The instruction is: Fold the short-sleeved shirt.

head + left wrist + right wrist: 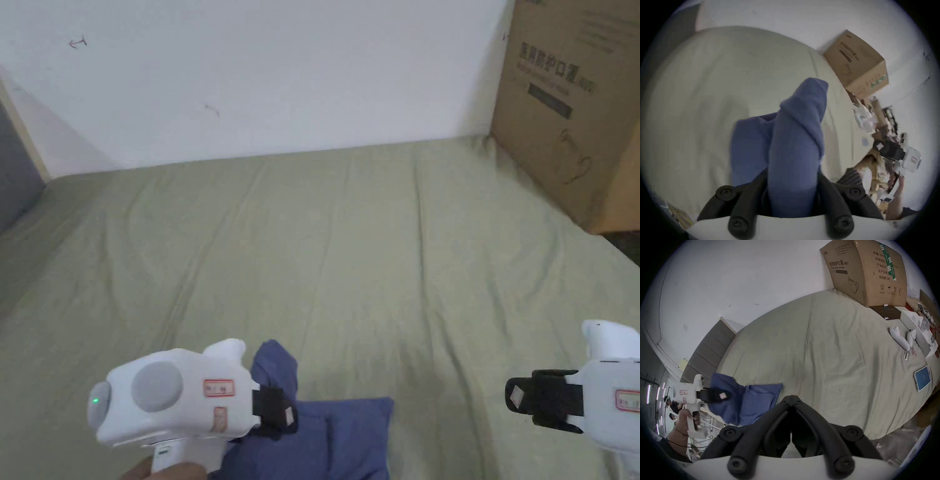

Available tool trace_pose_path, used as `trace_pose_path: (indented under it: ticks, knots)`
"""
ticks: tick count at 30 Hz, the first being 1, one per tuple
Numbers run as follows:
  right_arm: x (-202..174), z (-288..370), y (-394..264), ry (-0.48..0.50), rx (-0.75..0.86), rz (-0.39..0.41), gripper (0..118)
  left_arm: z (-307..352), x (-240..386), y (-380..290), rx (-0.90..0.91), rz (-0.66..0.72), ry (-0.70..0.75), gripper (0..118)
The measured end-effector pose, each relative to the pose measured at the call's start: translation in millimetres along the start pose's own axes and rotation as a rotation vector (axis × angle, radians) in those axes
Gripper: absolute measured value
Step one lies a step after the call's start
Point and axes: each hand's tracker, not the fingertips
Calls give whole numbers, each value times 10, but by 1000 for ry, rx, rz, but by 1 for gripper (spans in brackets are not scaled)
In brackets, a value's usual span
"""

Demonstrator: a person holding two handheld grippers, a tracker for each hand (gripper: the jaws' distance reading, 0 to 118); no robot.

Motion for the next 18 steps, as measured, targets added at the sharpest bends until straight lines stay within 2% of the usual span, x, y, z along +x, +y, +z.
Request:
trace_pose_path:
  ticks: [2, 5, 8, 9, 10, 12, 13, 16, 17, 18]
  knots:
    - [30, 39, -2, -6, 4, -2, 0, -345, 114, 15, -51, 18, -50, 108]
    - [80, 86, 0, -23, 12, -4, 0, -690, 235, -4, -136, 58, -100, 111]
    - [48, 67, -1, -32, 30, -25, 0, -637, 312, 0, -104, 37, -168, 110]
    - [22, 200, 161, -93, 332, 267, 0, -565, 330, 8, -79, 21, -165, 105]
    - [-19, 222, 43, -73, 285, 199, 0, -479, 339, 22, -45, 2, -133, 92]
    - [-190, 276, -227, -62, 302, 201, 0, -266, 313, 62, -5, -100, -98, 16]
    - [46, 300, -83, -46, 268, 167, 0, -182, 307, 60, 35, -151, -58, 1]
    - [-170, 418, -576, -67, 265, 174, 0, -161, 253, 30, 39, -220, 38, 1]
    - [-25, 308, -234, -77, 274, 187, 0, -217, 234, 8, 17, -190, -5, 1]
    - [-100, 341, -388, -77, 277, 186, 0, -309, 210, -21, -28, -146, -45, 1]
